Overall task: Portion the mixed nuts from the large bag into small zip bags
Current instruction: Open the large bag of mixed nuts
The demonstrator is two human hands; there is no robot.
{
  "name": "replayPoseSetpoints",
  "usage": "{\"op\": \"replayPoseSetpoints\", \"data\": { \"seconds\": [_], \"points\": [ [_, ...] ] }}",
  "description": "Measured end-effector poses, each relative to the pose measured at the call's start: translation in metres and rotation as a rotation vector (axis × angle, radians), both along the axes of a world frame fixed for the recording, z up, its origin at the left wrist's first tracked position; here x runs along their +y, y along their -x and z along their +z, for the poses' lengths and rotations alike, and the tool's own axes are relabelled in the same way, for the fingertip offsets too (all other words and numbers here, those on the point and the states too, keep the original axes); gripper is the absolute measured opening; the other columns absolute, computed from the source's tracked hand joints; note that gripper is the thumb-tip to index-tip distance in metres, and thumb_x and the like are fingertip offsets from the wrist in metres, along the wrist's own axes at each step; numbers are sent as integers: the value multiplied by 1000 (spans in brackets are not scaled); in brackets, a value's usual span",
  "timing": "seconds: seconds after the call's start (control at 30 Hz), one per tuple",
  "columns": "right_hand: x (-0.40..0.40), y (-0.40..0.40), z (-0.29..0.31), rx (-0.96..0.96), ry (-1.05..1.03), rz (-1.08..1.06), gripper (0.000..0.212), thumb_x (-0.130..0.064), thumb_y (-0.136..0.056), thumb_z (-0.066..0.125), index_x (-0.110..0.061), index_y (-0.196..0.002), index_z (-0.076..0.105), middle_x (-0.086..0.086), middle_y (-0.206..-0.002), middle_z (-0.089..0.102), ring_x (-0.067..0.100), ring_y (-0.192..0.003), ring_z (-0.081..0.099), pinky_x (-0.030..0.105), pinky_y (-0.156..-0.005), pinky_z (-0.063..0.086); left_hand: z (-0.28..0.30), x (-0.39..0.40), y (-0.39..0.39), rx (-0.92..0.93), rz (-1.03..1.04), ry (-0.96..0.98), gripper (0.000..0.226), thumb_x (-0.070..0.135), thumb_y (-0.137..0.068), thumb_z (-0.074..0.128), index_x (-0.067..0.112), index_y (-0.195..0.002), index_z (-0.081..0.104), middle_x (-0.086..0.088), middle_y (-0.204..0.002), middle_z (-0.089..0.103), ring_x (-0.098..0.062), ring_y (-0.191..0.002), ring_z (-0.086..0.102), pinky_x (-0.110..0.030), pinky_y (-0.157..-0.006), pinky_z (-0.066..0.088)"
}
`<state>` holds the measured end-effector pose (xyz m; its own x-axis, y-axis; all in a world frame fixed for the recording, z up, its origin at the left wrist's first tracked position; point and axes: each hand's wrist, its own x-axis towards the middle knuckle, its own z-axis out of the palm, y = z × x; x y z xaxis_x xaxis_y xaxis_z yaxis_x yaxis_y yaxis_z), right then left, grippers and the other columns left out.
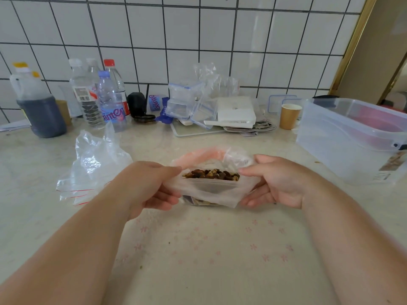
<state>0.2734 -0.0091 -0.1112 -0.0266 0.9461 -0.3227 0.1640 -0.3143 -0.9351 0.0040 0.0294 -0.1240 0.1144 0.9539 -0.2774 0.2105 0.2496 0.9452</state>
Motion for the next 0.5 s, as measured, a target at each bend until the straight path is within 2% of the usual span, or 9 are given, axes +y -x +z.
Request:
{"op": "replayPoseSetpoints", "data": {
  "seconds": [0.17,0.27,0.33,0.4,0.47,0.5],
  "points": [
    [-1,1,3,224,9,-25,29,5,-87,61,-8,-112,62,24,-95,73,31,-69,73,33,-56,59,-2,3,-2,-244,29,116,16,-1,-91,68,-7,-106,67,-28,-83,76,-28,-64,77,-25,-48,59],
    [-1,4,4,423,51,-91,21,9,-83,57,-2,-100,63,20,-85,71,26,-64,72,31,-55,60,-4,5,-3,-438,74,223,20,-11,-88,61,-14,-108,64,-27,-92,77,-28,-70,78,-25,-49,60],
    [0,7,2,548,64,-157,25,11,-73,58,2,-97,62,20,-88,69,26,-67,71,31,-56,60,-4,3,-5,-546,91,272,31,-18,-80,59,-15,-111,64,-24,-103,76,-28,-75,78,-27,-52,61],
    [2,8,0,669,62,-221,33,15,-68,54,6,-99,60,20,-91,67,26,-71,70,31,-57,61,-6,2,-9,-616,89,296,45,-21,-65,57,-12,-108,65,-21,-98,75,-27,-71,77,-30,-54,62],
    [4,9,-3,761,63,-289,35,23,-69,44,8,-97,58,16,-80,63,22,-67,68,31,-57,61,-9,2,-13,-663,110,325,49,-22,-56,52,-9,-102,64,-20,-86,75,-28,-63,75,-33,-53,63],
    [5,9,-5,782,71,-321,40,26,-67,40,8,-98,58,14,-78,60,20,-70,66,31,-63,61,-10,2,-13,-675,133,340,50,-24,-56,48,-8,-101,63,-20,-83,74,-29,-62,75,-35,-52,63]
  ]
}}
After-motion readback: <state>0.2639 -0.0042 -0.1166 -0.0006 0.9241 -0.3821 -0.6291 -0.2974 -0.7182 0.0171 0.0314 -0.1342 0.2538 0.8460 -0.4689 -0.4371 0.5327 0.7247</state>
